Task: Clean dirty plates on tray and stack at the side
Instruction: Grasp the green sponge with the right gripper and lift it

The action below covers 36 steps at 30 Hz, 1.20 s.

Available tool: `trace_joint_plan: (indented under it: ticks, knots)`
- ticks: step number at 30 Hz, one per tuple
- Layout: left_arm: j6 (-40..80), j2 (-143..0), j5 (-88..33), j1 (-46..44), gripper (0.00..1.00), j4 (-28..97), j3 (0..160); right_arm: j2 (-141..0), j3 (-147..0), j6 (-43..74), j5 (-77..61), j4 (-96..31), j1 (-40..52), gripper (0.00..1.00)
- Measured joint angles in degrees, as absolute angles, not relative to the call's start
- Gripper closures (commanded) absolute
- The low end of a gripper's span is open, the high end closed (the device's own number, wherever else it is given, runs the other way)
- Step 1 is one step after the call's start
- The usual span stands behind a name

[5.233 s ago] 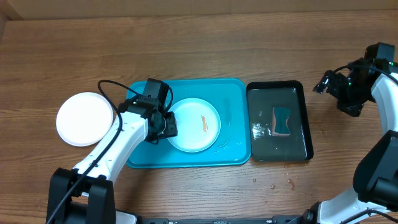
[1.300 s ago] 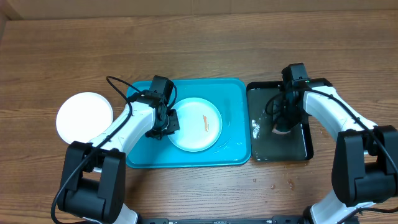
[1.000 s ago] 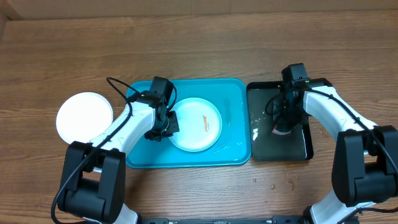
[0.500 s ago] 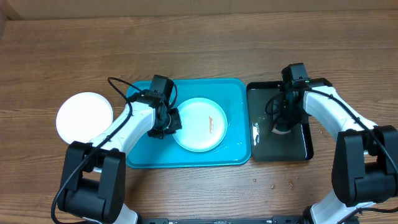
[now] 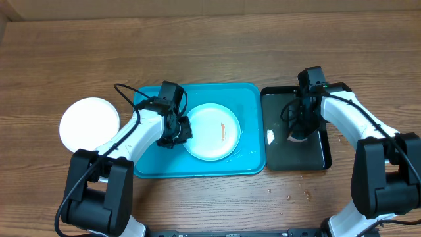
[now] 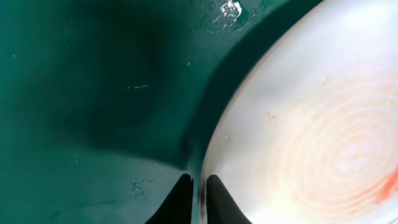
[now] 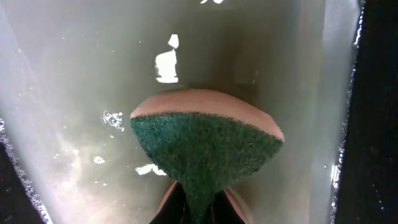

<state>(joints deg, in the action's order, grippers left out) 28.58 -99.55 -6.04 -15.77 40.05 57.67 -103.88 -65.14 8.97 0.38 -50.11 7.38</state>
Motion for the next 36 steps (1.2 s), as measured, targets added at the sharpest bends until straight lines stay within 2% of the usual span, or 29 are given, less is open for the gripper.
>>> trace_joint_plan:
  ticks: [9,18,20,22,23,25,36]
  knots:
    - [28.8,-99.5,-6.9,-15.8,0.96,38.5,57.5,-103.9,-65.2,7.6,0.4,-49.7,7.4,0.96]
    - [34.3,-99.5,-10.8,-14.8,0.96,37.7,57.5,-103.9,-65.4,5.5,0.4,-49.6,7.4,0.96]
    - [34.9,-99.5,-11.9,-14.6,0.87,36.9,57.5,-103.9,-65.9,5.2,0.4,-50.2,7.4,0.96]
    - [35.2,-99.5,-12.1,-14.6,0.85,36.6,57.5,-103.9,-66.5,5.1,0.4,-50.6,7.4,0.96]
    - [35.3,-99.5,-12.2,-14.6,0.85,36.6,57.5,-103.9,-66.8,5.0,0.4,-50.7,7.4,0.96]
    - [35.6,-99.5,-12.2,-14.6,0.96,36.6,57.5,-103.9,-67.5,4.8,0.4,-50.9,7.4,0.96]
    - [35.9,-99.5,-12.0,-14.6,0.95,37.0,57.5,-103.9,-71.8,3.1,0.4,-57.3,7.4,0.96]
